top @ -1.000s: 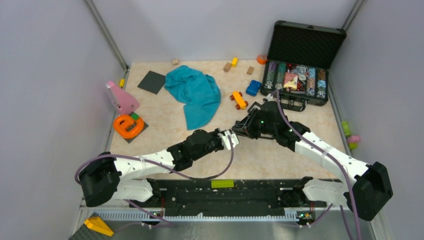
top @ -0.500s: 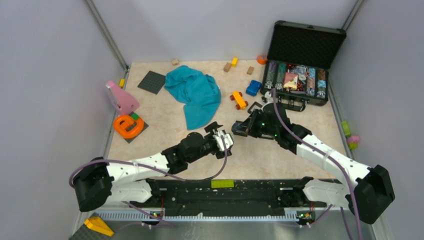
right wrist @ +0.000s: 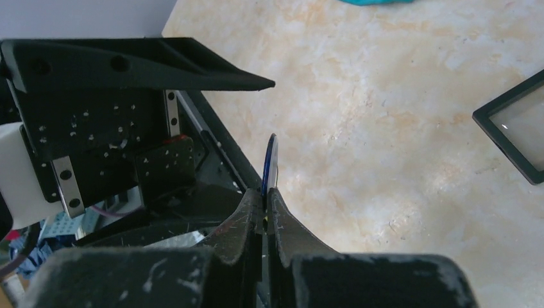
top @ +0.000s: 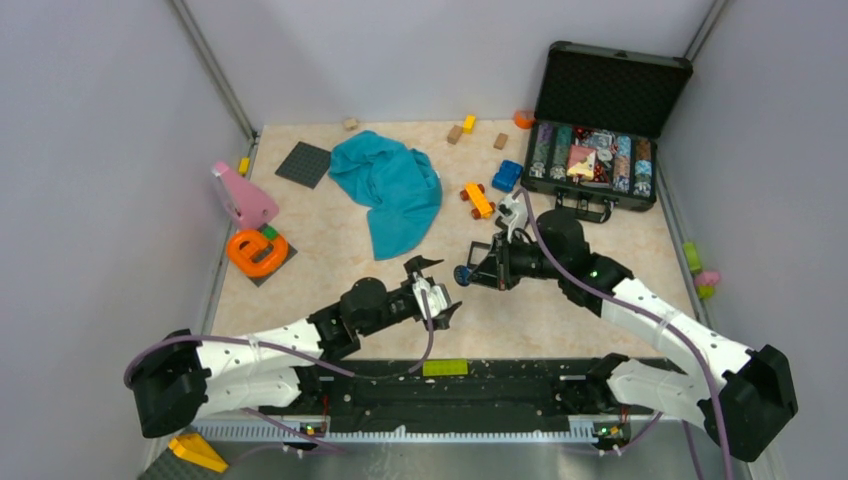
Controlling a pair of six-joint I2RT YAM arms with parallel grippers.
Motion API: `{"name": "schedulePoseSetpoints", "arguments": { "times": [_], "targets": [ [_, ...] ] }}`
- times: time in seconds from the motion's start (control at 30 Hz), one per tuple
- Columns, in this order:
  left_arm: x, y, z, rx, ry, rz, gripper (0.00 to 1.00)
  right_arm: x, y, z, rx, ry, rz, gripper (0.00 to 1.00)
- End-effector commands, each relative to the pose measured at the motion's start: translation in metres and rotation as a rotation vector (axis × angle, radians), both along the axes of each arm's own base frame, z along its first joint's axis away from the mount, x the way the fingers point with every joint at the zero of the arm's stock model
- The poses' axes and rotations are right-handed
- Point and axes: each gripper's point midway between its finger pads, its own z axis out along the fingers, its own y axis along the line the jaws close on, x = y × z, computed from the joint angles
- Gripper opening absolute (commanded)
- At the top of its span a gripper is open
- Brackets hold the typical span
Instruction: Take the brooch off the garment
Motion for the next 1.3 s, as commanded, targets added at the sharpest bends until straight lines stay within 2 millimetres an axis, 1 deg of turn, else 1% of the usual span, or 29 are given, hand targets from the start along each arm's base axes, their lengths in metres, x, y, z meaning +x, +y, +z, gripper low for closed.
{"name": "schedulePoseSetpoints", "arguments": {
  "times": [0.0, 0.17, 0.37, 0.47, 0.7, 0.93, 1.1, 1.27],
  "targets": [
    [0.001, -0.012, 0.029, -0.066, -0.049, -0.034, 0.93, -0.003, 0.001, 0.011, -0.011, -0.094, 0.091, 0.00],
    [-0.002, -0.019, 0.025, -0.042, -0.038, -0.071, 0.89, -0.006, 0.002, 0.011, -0.016, -0.105, 0.101, 0.00],
    [-0.004, -0.025, 0.027, -0.032, -0.038, -0.102, 0.85, -0.007, 0.003, 0.008, -0.021, -0.097, 0.114, 0.00],
    [-0.005, -0.028, 0.024, -0.010, -0.031, -0.119, 0.82, -0.008, 0.005, 0.011, -0.012, -0.101, 0.121, 0.00],
    [-0.002, -0.029, 0.020, 0.021, -0.036, -0.116, 0.80, -0.009, 0.008, 0.011, -0.005, -0.065, 0.123, 0.00],
    [0.000, -0.030, 0.020, 0.032, -0.042, -0.115, 0.76, -0.010, 0.012, 0.012, 0.021, -0.030, 0.120, 0.00],
    [-0.001, -0.031, 0.017, 0.042, -0.036, -0.124, 0.68, -0.011, 0.013, 0.014, 0.035, -0.020, 0.125, 0.00],
    [-0.002, -0.033, 0.015, 0.054, -0.028, -0.136, 0.56, -0.011, 0.013, 0.013, 0.035, -0.019, 0.127, 0.00]
  ]
}}
